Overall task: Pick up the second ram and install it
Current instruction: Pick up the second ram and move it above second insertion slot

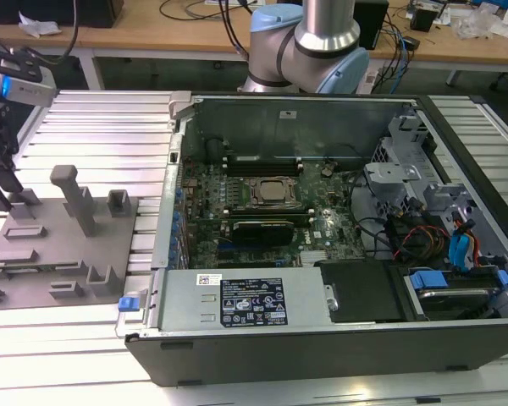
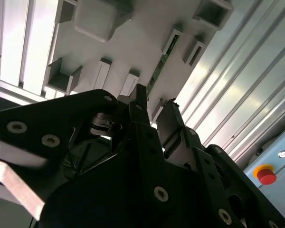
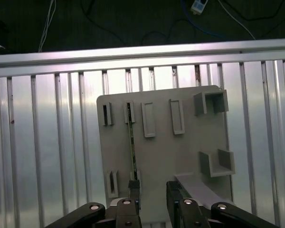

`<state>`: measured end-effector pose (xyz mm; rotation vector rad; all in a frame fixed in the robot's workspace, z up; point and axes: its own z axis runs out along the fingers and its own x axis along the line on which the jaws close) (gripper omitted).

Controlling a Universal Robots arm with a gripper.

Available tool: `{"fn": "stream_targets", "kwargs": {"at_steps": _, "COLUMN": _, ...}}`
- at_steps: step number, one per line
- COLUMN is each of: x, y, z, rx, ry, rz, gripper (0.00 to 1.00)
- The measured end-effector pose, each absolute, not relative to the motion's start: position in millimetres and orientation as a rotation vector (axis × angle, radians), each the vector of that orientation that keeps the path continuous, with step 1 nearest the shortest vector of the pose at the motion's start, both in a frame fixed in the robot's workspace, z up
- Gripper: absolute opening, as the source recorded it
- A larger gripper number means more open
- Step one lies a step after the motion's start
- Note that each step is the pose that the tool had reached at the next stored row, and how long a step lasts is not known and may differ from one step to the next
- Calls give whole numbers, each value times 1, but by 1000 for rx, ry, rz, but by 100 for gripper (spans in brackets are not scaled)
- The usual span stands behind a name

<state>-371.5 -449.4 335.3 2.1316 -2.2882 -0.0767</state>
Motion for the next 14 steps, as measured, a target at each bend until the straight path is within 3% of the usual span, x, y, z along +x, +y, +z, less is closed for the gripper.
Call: {"fn": "stream_targets", "kwargs": {"at_steps": 14, "x": -372, "y": -449, "z": 322, "rx": 2132, "ry": -2288, "rz": -77, "gripper": 36}}
